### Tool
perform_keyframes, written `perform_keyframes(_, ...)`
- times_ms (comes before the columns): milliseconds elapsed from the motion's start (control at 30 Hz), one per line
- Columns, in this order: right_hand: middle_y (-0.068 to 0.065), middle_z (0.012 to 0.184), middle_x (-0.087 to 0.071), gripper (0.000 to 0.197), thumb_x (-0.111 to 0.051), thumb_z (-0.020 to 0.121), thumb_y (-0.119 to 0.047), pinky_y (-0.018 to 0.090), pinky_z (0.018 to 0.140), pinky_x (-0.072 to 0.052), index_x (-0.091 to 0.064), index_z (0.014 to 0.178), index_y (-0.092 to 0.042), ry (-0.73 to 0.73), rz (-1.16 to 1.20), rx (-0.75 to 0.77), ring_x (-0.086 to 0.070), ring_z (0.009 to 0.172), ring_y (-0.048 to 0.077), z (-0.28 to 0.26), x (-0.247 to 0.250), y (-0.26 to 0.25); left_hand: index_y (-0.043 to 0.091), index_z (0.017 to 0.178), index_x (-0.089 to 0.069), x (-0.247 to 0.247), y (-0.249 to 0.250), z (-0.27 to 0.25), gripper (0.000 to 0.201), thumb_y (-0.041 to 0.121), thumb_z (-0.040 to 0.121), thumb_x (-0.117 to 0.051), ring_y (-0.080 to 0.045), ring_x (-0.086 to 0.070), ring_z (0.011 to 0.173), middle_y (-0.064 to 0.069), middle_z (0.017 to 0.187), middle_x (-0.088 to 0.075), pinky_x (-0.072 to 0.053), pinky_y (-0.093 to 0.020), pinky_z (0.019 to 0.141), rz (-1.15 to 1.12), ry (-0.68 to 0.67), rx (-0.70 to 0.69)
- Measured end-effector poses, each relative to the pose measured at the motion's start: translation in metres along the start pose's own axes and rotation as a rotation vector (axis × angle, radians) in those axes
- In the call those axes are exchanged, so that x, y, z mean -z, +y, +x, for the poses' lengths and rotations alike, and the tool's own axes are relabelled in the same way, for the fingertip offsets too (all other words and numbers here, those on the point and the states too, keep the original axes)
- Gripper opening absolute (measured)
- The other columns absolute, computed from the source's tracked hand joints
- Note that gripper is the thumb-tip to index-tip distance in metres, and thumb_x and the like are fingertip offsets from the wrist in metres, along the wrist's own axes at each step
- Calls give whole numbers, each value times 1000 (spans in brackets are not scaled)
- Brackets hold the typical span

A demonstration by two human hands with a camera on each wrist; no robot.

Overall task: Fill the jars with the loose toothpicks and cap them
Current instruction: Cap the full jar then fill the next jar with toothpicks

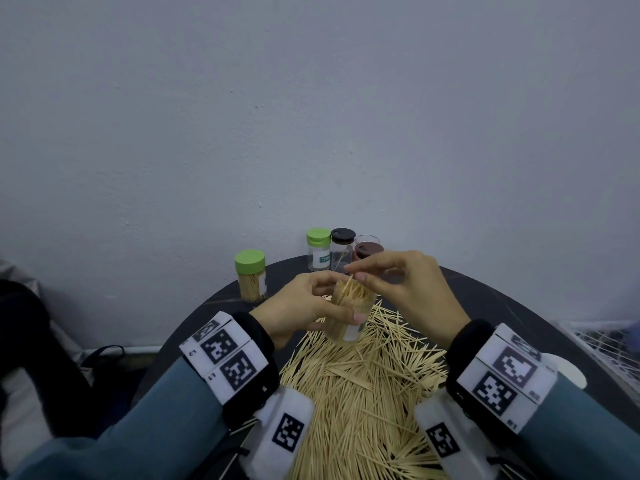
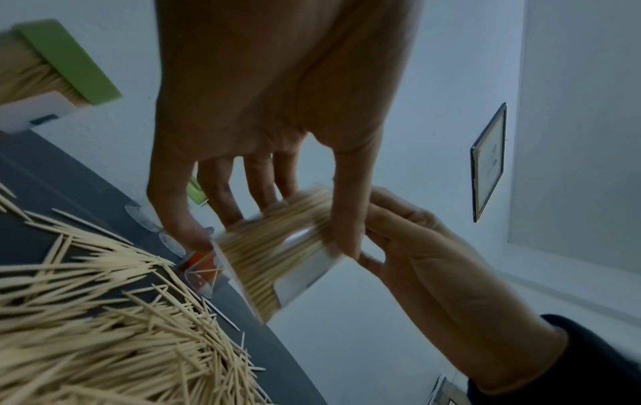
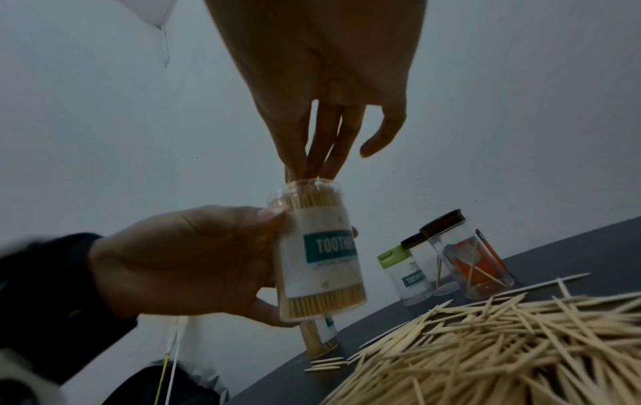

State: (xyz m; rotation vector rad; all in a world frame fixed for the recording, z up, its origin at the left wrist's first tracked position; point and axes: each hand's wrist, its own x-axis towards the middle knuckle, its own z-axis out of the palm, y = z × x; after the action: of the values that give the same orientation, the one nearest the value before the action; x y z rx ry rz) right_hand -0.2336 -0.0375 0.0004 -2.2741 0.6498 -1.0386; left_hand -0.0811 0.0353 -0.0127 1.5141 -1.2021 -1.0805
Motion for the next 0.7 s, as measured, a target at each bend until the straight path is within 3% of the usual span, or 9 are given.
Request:
perform_keyframes(67,-17,89,-66,17,-65,85,-17,6,72,-43,-74,97,-26,-58,-53,20,-57,86,-5,0,-1,-1,18,116,-62,1,0,0,49,4,72,-77,-18,-61,111,-4,112,-69,-49,-39,93,0,-4,6)
perform_keyframes(200,-18,115,-59,25,-55,92,-19,21,89,-41,-68,111,-29,-159,-47,-3,-46,108,2,-1,-3,-1,18,118,-61,4,1,-1,50,4,73,-76,-20,-60,112,-5,113,-69,-46,-44,97,-22,4,15)
perform_keyframes(333,-16,124,-56,31,-45,97,-23,25,97,-40,-60,124,-26,-119,49,-15,-45,118,-1,-2,0,-5,20,117,-61,5,1,1,48,5,74,-75,-18,-60,109,-2,109,-70,-46,-39,89,-54,26,19)
perform_keyframes(467,-15,137,-47,32,-40,97,-34,36,110,-30,-60,123,-30,-274,-95,-13,-36,129,2,-4,-5,-3,20,115,-61,6,1,0,42,8,77,-73,-16,-62,106,0,106,-71,-46,-38,86,-79,46,18)
perform_keyframes(633,-15,136,-47,37,-38,98,-31,19,106,-27,-49,133,-27,-241,-91,-4,-34,122,-9,-3,-1,-5,22,116,-61,6,2,0,46,8,74,-75,-12,-63,100,0,107,-71,-48,-31,77,-87,51,2)
perform_keyframes(700,-13,135,-49,37,-38,98,-29,22,104,-32,-49,134,-24,-216,-99,-18,-40,120,-4,-1,4,-3,21,116,-61,5,3,1,49,7,72,-76,-14,-63,101,-1,106,-70,-49,-32,78,-74,68,-14)
